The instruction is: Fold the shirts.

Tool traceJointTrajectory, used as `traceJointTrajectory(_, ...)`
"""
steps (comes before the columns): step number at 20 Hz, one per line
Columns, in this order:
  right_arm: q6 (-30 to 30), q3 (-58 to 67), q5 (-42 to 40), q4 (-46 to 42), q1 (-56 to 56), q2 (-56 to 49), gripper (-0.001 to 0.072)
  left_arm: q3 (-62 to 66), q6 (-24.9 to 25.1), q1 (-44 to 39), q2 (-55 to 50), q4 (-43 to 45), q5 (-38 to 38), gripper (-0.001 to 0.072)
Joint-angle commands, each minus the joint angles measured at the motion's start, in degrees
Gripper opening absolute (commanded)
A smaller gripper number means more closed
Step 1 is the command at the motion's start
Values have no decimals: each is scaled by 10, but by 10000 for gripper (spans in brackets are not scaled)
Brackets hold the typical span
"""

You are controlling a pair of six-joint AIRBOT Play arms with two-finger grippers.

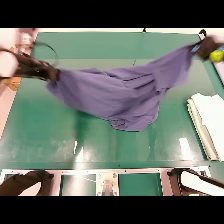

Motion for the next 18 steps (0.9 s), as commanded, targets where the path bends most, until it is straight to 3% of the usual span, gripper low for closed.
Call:
traceJointTrajectory(1,-3,-28,-20,14,20,-141,23,-30,100,54,-148,-168,82,21)
traceJointTrajectory(3,-4,-28,-37,45,28,-195,24,11,136,59,-239,-213,71,21)
traceJointTrajectory(5,-4,-26,-44,57,31,-216,50,69,135,59,-300,-203,57,22)
traceJointTrajectory(7,-4,-9,-20,49,21,-214,373,124,118,71,-318,-163,43,53)
traceJointTrajectory(8,-3,9,14,31,8,-210,396,154,108,82,-318,-150,28,329)
traceJointTrajectory(9,10,28,55,8,-12,-202,395,191,97,101,-318,-146,-3,495)
traceJointTrajectory(12,27,24,149,-25,-73,-155,391,273,98,174,-318,-163,-141,495)
traceJointTrajectory(14,26,-43,156,-35,-99,-104,343,269,99,224,-318,-207,-213,495)
traceJointTrajectory(18,-2,-238,137,-39,-118,6,344,153,145,285,-318,-314,-222,493)
